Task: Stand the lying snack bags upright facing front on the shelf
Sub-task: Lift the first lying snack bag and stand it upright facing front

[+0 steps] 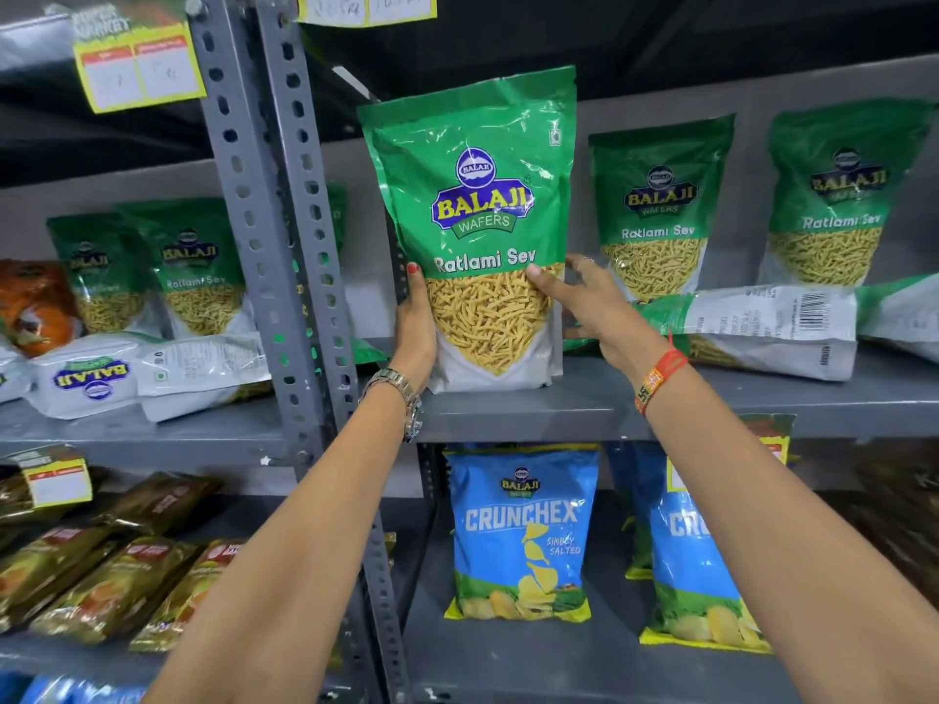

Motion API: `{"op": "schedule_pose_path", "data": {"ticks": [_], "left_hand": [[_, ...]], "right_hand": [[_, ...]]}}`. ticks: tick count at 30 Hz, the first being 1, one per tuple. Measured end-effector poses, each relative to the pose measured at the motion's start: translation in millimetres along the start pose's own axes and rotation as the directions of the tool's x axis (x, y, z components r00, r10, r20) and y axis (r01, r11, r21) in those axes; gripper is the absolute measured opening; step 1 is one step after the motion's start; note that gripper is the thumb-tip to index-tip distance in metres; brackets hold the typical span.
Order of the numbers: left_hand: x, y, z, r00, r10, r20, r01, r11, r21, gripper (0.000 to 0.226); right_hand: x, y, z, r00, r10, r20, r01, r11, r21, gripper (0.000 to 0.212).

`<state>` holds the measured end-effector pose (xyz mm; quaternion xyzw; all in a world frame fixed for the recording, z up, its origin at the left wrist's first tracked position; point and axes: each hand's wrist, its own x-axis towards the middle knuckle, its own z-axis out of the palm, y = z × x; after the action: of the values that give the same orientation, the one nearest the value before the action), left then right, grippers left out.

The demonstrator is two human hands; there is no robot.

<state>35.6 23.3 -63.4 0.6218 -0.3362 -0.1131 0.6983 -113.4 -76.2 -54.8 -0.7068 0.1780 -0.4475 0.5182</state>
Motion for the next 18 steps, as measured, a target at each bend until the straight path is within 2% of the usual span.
{"op": "schedule_pose_path", "data": {"ticks": [3, 5, 9, 15, 18], "left_hand": [[-2.2, 1.6, 0.0, 1.000, -0.004, 0.022, 0.004, 1.000, -0.001, 0.077], [-3.9, 1.1, -0.4, 1.000, -0.015, 0.018, 0.015, 1.000, -0.006, 0.076], [-7.9, 1.7, -1.6, 1.000, -0.024, 0.010, 0.024, 1.000, -0.015, 0.076], [-25.1, 2.7, -6.6, 0.995, 0.090, 0.053, -0.086, 0.994, -0.067, 0.070], [-30.3, 3.9, -8.4, 0.995, 0.080, 0.051, -0.078, 0.996, -0.047, 0.070]], "right_hand": [[-6.2, -1.1, 1.3, 1.000, -0.013, 0.010, 0.013, 1.000, -0.004, 0.027], [-8.6, -1.0, 2.4, 1.000, -0.024, 0.012, 0.024, 1.000, 0.009, 0.022], [-15.9, -2.6, 4.6, 0.999, -0.031, -0.028, 0.031, 1.000, 0.003, 0.042], [-33.9, -7.7, 4.5, 0.995, -0.074, -0.065, 0.075, 0.997, 0.010, 0.043], [-39.8, -10.7, 7.0, 0.994, -0.067, -0.084, 0.068, 0.998, 0.008, 0.048]]}}
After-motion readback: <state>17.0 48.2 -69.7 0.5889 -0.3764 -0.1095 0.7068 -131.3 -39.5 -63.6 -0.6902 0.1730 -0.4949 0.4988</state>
